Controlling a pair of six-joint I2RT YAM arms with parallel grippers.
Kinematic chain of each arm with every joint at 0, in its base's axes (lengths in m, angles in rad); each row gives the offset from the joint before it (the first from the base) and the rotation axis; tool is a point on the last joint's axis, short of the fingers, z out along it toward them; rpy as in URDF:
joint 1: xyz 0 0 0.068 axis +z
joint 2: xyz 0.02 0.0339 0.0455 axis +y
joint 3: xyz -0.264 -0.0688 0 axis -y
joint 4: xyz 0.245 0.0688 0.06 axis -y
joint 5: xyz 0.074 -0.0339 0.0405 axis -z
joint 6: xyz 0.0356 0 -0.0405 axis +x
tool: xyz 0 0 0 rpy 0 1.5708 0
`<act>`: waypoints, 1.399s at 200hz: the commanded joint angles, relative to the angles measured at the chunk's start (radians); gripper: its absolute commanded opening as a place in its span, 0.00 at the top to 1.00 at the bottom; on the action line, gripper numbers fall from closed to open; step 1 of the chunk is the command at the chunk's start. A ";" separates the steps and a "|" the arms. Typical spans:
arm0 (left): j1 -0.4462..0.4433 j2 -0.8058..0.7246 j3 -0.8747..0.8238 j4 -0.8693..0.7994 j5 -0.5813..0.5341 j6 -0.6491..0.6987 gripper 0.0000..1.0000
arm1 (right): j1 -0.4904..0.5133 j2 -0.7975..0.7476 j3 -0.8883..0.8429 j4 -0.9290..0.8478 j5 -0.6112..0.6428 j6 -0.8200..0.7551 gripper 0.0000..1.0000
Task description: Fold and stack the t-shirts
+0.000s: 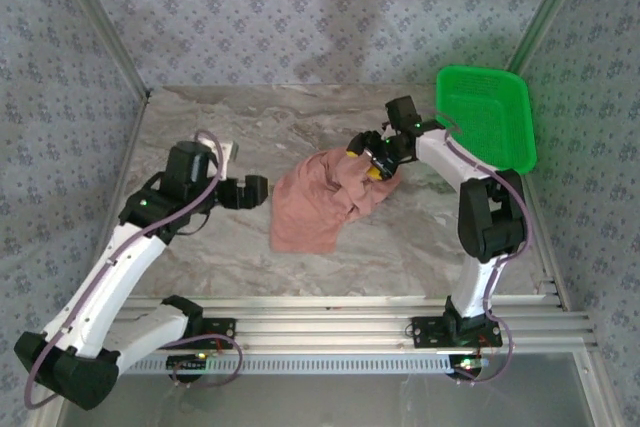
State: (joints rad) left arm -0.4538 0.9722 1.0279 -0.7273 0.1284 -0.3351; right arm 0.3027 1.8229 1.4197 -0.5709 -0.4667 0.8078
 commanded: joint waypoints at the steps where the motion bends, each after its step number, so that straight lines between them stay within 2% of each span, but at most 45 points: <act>1: -0.016 -0.005 -0.079 -0.104 0.086 -0.101 0.00 | -0.004 -0.101 0.020 -0.193 0.086 -0.169 0.17; 10: -0.021 0.006 -0.116 -0.103 0.122 -0.138 0.02 | 0.001 -0.144 -0.001 -0.225 0.113 -0.233 0.15; 17: -0.026 0.022 -0.138 -0.101 0.143 -0.165 0.03 | 0.007 -0.179 -0.024 -0.246 0.128 -0.262 0.02; 20: -0.030 0.028 -0.145 -0.101 0.151 -0.176 0.03 | 0.010 -0.195 -0.033 -0.250 0.131 -0.272 0.00; 63: -0.087 0.155 -0.228 -0.041 0.213 -0.323 0.12 | 0.029 -0.398 -0.209 -0.233 0.151 -0.325 0.00; 102: -0.096 0.264 -0.271 0.044 0.205 -0.419 0.24 | 0.031 -0.432 -0.296 -0.241 0.117 -0.346 0.00; 130: -0.103 0.338 -0.274 0.175 0.209 -0.481 0.28 | 0.033 -0.440 -0.316 -0.245 0.104 -0.362 0.00; 166: -0.120 0.454 -0.236 0.204 0.200 -0.499 0.34 | 0.032 -0.445 -0.330 -0.253 0.089 -0.387 0.00; 232: -0.150 0.566 -0.192 0.243 0.139 -0.515 0.41 | 0.029 -0.480 -0.341 -0.264 0.072 -0.399 0.00; 280: -0.185 0.665 -0.129 0.236 0.118 -0.494 0.61 | 0.024 -0.493 -0.359 -0.270 0.082 -0.396 0.00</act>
State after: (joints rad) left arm -0.6193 1.5993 0.8524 -0.4934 0.2581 -0.8494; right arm 0.3298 1.3525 1.0767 -0.8059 -0.3813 0.4278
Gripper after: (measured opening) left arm 0.441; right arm 0.998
